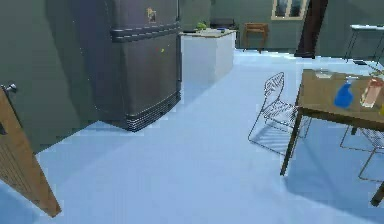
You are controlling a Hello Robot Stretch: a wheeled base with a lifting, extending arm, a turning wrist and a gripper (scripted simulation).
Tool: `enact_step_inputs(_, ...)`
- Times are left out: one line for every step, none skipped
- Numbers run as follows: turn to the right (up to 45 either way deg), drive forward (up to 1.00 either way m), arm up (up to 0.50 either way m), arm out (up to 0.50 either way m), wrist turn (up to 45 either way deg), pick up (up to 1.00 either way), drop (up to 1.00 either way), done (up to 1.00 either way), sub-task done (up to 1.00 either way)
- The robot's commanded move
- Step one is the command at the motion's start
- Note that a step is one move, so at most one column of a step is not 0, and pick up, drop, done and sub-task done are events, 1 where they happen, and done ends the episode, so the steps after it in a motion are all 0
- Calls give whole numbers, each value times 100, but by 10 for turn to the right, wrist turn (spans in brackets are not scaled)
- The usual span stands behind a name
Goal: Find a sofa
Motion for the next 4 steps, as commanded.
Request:
enact_step_inputs(0,100,0,0,0,0,0,0,0)
enact_step_inputs(0,90,0,0,0,0,0,0,0)
enact_step_inputs(270,0,0,0,0,0,0,0,0)
enact_step_inputs(0,100,0,0,0,0,0,0,0)
